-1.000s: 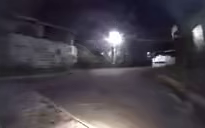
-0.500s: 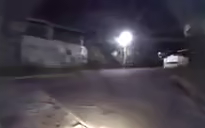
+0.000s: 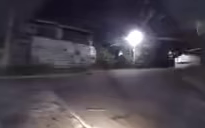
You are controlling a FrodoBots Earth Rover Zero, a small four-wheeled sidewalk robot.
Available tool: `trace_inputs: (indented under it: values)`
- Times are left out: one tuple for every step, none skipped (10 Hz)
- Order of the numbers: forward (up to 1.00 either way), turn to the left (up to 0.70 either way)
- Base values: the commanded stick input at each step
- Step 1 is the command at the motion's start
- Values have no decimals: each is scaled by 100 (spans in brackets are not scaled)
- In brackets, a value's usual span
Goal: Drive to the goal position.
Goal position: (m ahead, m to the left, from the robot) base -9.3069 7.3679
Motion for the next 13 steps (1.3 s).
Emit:
trace_inputs:
  values:
    - [30,60]
    - [30,60]
    - [30,60]
    - [30,60]
    - [30,60]
    - [30,60]
    - [30,60]
    - [30,60]
    - [30,60]
    - [30,60]
    - [30,60]
    - [30,60]
    - [30,60]
